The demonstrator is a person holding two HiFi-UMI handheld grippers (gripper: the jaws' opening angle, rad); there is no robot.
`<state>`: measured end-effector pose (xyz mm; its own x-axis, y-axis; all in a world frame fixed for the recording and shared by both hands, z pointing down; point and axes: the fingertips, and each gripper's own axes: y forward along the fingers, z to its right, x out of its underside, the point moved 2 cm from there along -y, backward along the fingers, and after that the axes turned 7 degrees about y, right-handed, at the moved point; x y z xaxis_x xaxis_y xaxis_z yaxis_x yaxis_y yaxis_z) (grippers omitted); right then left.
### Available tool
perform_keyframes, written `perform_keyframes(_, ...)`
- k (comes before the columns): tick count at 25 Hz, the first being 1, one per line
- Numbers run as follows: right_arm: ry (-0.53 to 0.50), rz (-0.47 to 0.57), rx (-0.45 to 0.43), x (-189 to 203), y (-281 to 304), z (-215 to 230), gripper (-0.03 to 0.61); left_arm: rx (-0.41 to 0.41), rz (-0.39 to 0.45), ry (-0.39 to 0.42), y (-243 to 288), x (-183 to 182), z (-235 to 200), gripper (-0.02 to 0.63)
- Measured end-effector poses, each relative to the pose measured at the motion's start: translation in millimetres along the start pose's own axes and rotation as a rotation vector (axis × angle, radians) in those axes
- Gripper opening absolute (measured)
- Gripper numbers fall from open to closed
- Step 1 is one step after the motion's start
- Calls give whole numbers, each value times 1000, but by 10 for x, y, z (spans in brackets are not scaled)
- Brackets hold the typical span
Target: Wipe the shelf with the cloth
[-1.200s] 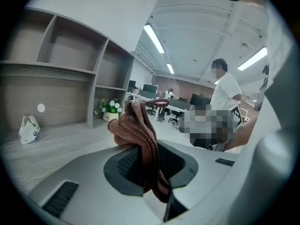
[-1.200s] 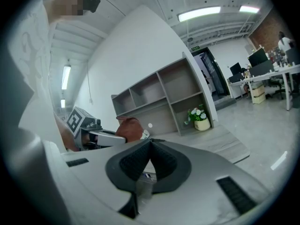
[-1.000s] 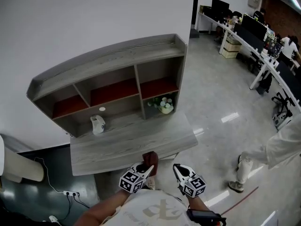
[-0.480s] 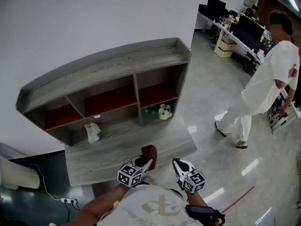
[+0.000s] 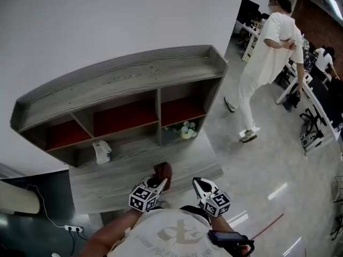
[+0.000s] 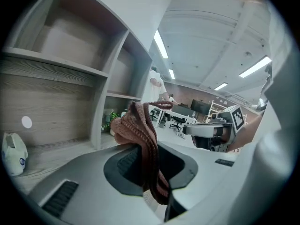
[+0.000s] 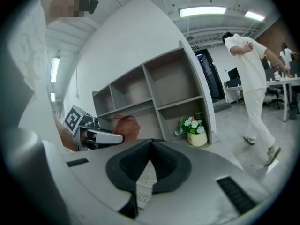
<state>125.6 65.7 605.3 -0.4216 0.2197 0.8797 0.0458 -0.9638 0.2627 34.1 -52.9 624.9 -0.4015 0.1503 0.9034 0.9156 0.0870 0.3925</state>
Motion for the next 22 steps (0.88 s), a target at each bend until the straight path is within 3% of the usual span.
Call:
perform_keyframes(12,-11,-26,-89,-210,286,400,5,-12,-20,-30,400,-252,-35,86)
perform_keyframes(22,-13,-25,-146,-499,308,975,5,-61,4,-33,999,-775,-20,86)
